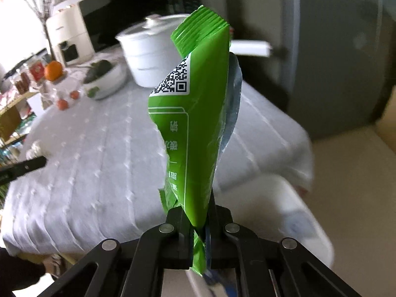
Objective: Collect trash
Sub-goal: 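Drop the green bag from the right tool into the bin while the left tool drops the tissue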
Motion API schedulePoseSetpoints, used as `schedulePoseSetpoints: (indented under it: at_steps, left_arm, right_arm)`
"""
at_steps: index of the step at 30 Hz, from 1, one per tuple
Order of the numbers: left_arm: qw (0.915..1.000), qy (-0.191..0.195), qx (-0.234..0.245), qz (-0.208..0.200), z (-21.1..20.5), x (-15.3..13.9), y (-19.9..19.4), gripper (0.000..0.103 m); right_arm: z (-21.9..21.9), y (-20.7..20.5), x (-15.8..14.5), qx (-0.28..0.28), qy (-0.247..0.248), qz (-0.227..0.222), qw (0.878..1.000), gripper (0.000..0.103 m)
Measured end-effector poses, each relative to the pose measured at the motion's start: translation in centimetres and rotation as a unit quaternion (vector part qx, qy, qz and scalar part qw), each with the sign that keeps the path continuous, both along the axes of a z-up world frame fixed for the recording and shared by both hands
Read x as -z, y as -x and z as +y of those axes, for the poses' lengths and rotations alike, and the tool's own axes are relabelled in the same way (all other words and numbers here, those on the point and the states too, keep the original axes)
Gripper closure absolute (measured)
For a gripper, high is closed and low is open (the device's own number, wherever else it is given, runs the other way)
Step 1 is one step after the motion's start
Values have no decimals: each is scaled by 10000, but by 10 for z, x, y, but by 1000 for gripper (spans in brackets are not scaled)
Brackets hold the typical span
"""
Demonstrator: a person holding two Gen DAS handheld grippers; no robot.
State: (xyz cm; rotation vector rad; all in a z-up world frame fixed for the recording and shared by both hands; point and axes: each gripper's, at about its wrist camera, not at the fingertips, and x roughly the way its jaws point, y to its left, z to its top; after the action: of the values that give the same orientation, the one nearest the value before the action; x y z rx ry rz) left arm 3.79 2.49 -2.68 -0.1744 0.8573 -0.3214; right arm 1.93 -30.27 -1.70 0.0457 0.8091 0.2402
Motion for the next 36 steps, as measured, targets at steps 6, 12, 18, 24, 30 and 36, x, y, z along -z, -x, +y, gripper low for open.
schedulePoseSetpoints:
  at_steps: [6, 12, 18, 24, 30, 36]
  left_arm:
    - [9972, 23, 750, 71, -52, 4, 3, 79]
    - [9865, -247, 1616, 24, -119, 18, 7, 79]
    - [9751, -434, 2169, 183, -176, 46, 5, 78]
    - [9678, -591, 2437, 238, -211, 76, -8, 78]
    - [9679, -719, 2398, 231, -225, 93, -26, 70]
    - [9739, -821, 2094, 302, -219, 94, -41, 32]
  right_arm:
    - [-40, 4, 23, 584, 95, 726, 9956, 98]
    - [-55, 2, 32, 850, 74, 1027, 9910, 98]
    - [-62, 4, 48, 836, 128, 1348, 9873, 97]
    - [-72, 5, 52, 960, 147, 1450, 9847, 96]
    - [-76, 5, 52, 1038, 128, 1452, 9839, 90]
    - [-84, 5, 48, 1268, -31, 1389, 9822, 50]
